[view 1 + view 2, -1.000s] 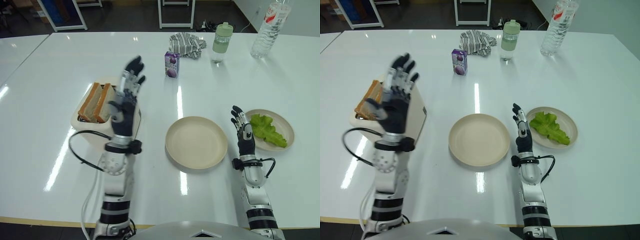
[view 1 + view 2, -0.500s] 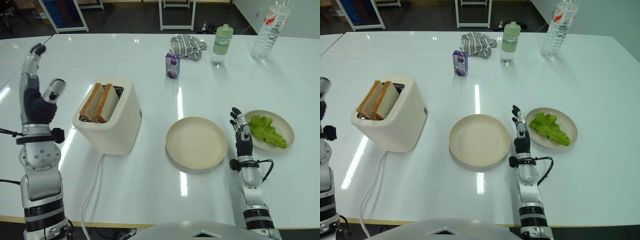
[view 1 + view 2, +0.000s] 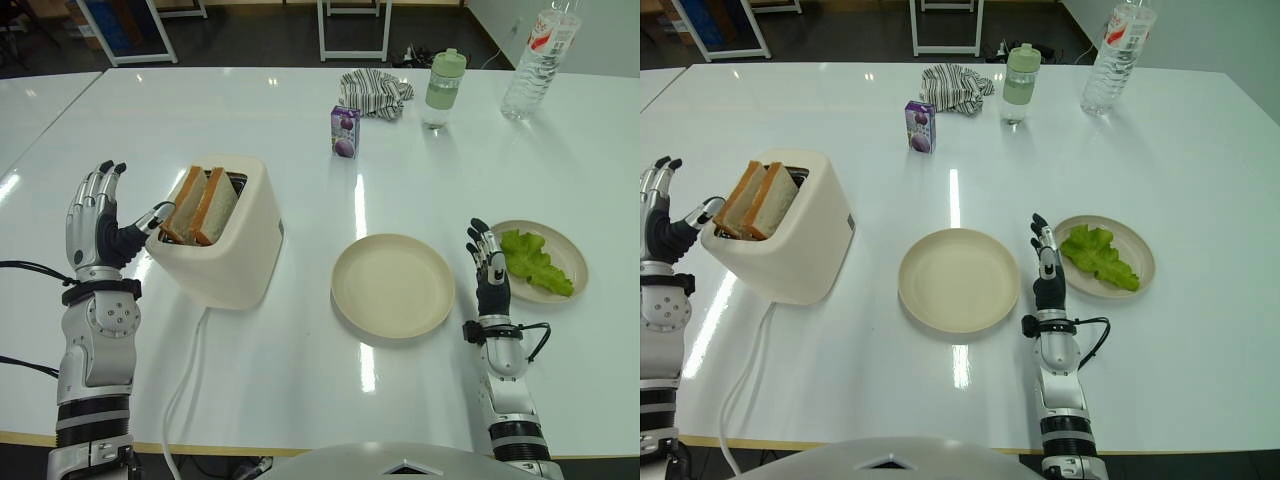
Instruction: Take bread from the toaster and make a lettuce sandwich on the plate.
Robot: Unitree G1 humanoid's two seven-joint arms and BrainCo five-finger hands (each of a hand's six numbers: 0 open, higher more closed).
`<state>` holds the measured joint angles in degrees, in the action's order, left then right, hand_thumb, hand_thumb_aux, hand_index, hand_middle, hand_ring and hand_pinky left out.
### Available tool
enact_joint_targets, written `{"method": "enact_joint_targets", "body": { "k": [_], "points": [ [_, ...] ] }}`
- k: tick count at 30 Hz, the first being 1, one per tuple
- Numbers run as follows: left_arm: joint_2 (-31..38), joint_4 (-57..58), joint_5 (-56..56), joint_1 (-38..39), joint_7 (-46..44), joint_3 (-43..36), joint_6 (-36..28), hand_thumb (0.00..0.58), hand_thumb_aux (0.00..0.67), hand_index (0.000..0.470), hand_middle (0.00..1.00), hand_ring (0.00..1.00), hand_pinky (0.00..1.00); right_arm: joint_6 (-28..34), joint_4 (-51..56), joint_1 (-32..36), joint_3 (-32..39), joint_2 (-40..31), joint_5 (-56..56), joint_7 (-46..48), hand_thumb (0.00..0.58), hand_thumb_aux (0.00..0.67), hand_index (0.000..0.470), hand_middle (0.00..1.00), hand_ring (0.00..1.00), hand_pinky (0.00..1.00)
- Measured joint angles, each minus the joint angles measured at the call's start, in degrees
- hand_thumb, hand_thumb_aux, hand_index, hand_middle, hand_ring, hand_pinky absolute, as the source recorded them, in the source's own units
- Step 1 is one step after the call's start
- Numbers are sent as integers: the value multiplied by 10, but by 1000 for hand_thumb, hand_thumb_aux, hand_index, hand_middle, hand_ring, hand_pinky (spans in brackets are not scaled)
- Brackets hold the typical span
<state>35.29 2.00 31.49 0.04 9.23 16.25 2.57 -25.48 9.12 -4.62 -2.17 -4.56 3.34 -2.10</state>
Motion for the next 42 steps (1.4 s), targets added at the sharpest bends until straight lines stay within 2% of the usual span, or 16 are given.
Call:
{"method": "enact_joint_targets", "body": {
  "k": [12,13,15,20,27,29,30,34,37,40,42],
  "points": [
    [1,-39,0,47,-24,-5,-4,0,0,0,0,0,0,3,-1,-7,-5,-1,0,0,0,0,0,0,0,0],
    [1,-39,0,48,-24,-5,-4,18,11,7,0,0,0,3,-1,-7,-5,-1,0,0,0,0,0,0,0,0],
    [1,-39,0,48,-25,-6,-7,108,66,46,0,0,0,3,-1,-7,-6,-1,0,0,0,0,0,0,0,0],
    [1,-36,0,48,-24,-7,-10,140,87,61,0,0,0,4,-1,-8,-6,-1,0,0,0,0,0,0,0,0],
    [1,-35,0,48,-23,-13,-8,258,171,120,0,0,0,5,-2,-12,-6,-1,0,0,0,0,0,0,0,0],
    [1,-36,1,49,-22,-18,0,334,234,164,0,0,0,5,-2,-12,-6,-1,0,0,0,0,0,0,0,0],
    [1,-37,2,49,-21,-19,2,413,310,217,0,0,0,5,-3,-12,-6,-1,0,0,0,0,0,0,0,0],
    [6,-48,1,47,-17,-21,19,538,489,343,0,0,0,6,-3,-12,-6,-1,0,0,0,0,0,0,0,0],
    [6,-53,0,47,-18,-22,24,572,594,417,0,0,0,6,-3,-13,-6,-1,0,-1,0,0,0,0,0,0],
    [6,-56,-1,48,-19,-23,25,580,670,470,0,0,0,6,-2,-13,-6,-1,0,-1,0,0,0,0,0,0],
    [6,-56,-1,49,-19,-23,27,580,670,470,0,0,0,6,-2,-12,-6,-1,0,-1,0,0,0,0,0,0]
  ]
}}
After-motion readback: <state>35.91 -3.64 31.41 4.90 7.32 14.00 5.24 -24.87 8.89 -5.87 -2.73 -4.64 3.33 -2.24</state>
